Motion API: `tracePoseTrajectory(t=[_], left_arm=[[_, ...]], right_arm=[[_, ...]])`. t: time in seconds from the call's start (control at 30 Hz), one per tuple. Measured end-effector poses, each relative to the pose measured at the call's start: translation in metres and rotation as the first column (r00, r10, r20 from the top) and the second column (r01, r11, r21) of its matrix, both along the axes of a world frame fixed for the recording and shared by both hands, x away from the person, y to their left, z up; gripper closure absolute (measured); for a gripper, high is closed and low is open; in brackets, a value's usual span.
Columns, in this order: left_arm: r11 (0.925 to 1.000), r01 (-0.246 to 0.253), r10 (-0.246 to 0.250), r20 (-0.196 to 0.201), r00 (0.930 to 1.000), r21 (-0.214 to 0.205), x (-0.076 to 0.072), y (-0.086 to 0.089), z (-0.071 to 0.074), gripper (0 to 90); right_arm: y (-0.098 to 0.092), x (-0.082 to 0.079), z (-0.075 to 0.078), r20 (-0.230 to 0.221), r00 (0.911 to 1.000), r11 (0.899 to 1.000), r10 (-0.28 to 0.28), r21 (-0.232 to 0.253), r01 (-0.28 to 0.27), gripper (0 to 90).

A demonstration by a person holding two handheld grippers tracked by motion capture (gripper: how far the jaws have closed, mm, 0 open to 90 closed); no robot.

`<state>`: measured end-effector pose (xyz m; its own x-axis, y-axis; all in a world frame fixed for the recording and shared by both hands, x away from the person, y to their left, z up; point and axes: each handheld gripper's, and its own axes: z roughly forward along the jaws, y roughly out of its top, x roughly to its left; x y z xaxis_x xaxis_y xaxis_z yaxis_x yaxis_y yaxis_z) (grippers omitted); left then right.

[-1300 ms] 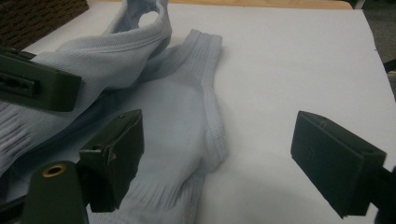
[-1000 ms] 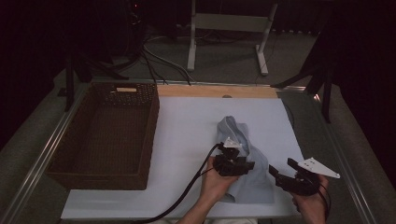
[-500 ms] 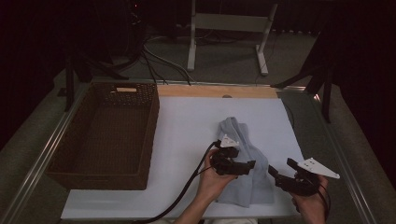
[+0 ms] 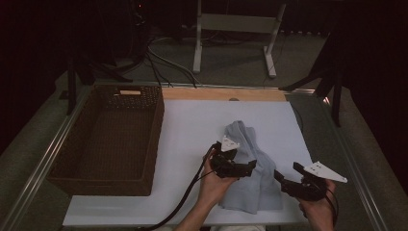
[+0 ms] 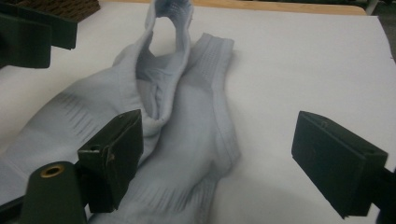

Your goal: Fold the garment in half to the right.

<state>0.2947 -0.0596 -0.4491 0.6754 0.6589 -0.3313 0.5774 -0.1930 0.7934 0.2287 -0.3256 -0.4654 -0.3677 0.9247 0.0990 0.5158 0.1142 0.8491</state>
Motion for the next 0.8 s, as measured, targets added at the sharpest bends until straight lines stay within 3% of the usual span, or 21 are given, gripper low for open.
tracePoseTrajectory(t=[0.07, 0.1, 0.2, 0.27, 0.57, 0.8], left_arm=[[1.0000, -0.004, 0.004, 0.008, 1.0000, 0.008, 0.000, 0.003, 0.000, 19.0], [1.0000, -0.004, 0.004, 0.011, 0.9999, 0.009, 0.001, 0.004, -0.001, 11.1], [0.9998, -0.010, 0.010, 0.017, 0.9998, 0.016, 0.001, 0.008, -0.001, 11.0], [0.9996, -0.019, 0.018, 0.030, 0.9994, 0.019, 0.001, 0.011, -0.002, 5.0], [0.9992, -0.036, 0.035, 0.068, 0.9971, 0.019, -0.001, 0.029, -0.004, 4.0], [0.9970, -0.078, 0.077, 0.086, 0.9933, 0.004, -0.001, 0.048, -0.004, 4.0]], right_arm=[[0.001, 0.001, 0.001, 0.000, 1.0000, 1.000, 0.004, 0.000, -0.004, 17.0], [0.002, 0.002, 0.002, -0.001, 0.9999, 1.000, 0.010, -0.004, -0.010, 17.1], [0.005, 0.004, 0.002, -0.006, 0.9997, 1.000, 0.022, 0.002, -0.022, 17.0], [0.006, 0.006, 0.002, -0.010, 0.9995, 1.000, 0.028, 0.005, -0.028, 17.1], [0.015, 0.011, 0.000, -0.042, 0.9976, 0.998, 0.055, 0.003, -0.055, 18.3], [0.024, 0.017, -0.002, -0.073, 0.9945, 0.997, 0.075, 0.000, -0.075, 21.6]])
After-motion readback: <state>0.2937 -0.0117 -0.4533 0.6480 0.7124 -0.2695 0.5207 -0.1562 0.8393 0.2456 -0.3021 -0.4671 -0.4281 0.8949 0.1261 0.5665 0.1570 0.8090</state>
